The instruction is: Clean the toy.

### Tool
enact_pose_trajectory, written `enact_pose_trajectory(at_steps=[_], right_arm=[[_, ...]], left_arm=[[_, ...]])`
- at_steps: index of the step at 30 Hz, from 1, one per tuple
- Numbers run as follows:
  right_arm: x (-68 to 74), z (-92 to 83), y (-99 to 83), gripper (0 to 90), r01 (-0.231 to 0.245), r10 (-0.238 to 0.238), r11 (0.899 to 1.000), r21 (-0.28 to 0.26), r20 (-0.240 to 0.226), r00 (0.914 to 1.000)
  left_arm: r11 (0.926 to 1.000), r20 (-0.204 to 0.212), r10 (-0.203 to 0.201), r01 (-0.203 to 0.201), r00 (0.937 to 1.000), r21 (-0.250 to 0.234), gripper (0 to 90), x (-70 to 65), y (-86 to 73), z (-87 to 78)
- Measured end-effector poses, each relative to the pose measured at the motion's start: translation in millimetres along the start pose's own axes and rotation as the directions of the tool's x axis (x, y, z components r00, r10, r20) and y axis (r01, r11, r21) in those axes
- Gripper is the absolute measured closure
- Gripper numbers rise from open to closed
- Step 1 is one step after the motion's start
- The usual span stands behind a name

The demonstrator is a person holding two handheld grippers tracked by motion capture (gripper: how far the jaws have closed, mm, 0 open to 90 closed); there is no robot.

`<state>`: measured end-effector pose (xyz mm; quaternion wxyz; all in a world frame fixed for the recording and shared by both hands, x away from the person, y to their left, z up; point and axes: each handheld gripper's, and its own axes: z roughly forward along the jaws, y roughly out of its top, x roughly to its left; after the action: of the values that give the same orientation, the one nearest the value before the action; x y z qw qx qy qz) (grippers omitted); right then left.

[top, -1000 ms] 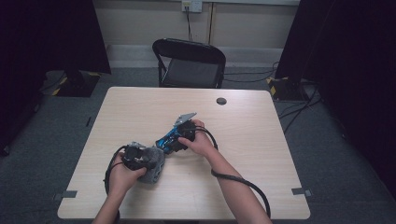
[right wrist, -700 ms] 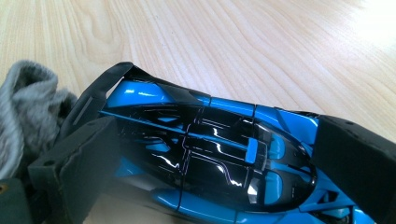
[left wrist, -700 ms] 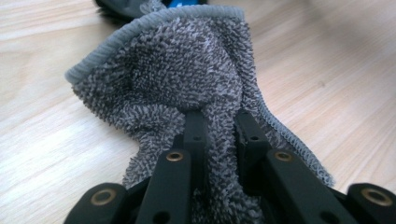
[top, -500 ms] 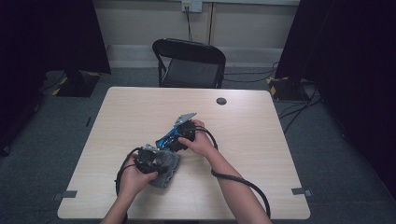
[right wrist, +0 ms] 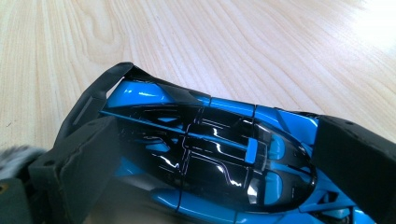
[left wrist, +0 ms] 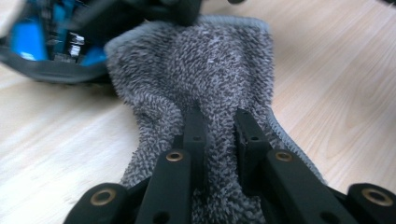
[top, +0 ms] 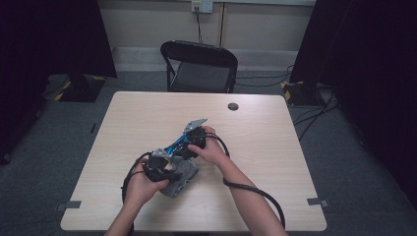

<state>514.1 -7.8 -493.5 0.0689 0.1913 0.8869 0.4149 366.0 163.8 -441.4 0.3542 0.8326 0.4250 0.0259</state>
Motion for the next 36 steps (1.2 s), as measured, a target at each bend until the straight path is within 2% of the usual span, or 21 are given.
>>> enact_pose_trajectory(at_steps=[7, 11, 16, 17, 22, 25, 30, 32, 36], right_arm=[[0.5, -0.2, -1.1, 0.8, -0.005, 0.005, 1.0, -0.009, 0.001, 1.0], [0.3, -0.1, -0.6, 0.7, -0.003, 0.003, 1.0, -0.005, 0.001, 1.0], [0.2, 0.0, -1.3, 0.8, -0.002, 0.002, 1.0, -0.013, 0.001, 1.0], [0.2, 0.0, -1.3, 0.7, -0.002, 0.002, 1.0, -0.013, 0.001, 1.0], [0.2, 0.0, -1.4, 0.7, -0.002, 0.002, 1.0, -0.014, 0.001, 1.0], [-0.1, 0.1, -0.8, 0.7, -0.002, 0.002, 1.0, -0.009, -0.001, 1.0], [-0.2, 0.0, -0.8, 0.8, 0.0, 0.0, 1.0, -0.007, -0.002, 1.0], [-0.3, 0.0, -1.1, 0.7, 0.001, -0.001, 1.0, -0.009, -0.003, 1.0], [-0.2, 0.1, -0.6, 0.8, 0.001, -0.001, 1.0, -0.007, -0.002, 1.0]], left_arm=[[0.9969, -0.041, -0.035, 0.032, 0.9985, -0.072, 77.5, 18.3, 2.1, -32.0], [0.9917, -0.036, -0.07, 0.066, 0.9969, -0.111, 77.6, 29.9, 3.7, -48.8], [0.9854, -0.056, -0.096, 0.087, 0.9938, -0.146, 77.6, 43.0, 10.1, -59.7], [0.984, -0.07, -0.1, 0.089, 0.9925, -0.154, 77.6, 47.3, 12.1, -60.6], [0.9781, -0.101, -0.129, 0.109, 0.9865, -0.177, 77.6, 66.0, 20.3, -55.7], [0.9778, -0.126, -0.131, 0.108, 0.9833, -0.18, 77.6, 79.1, 28.4, -47.7], [0.9751, -0.133, -0.142, 0.115, 0.9809, -0.189, 77.6, 96.5, 42.4, -31.9], [0.9768, -0.144, -0.134, 0.106, 0.9805, -0.186, 77.5, 101.8, 47.2, -26.7], [0.9761, -0.17, -0.144, 0.112, 0.9748, -0.187, 77.5, 111.8, 56.1, -13.3]])
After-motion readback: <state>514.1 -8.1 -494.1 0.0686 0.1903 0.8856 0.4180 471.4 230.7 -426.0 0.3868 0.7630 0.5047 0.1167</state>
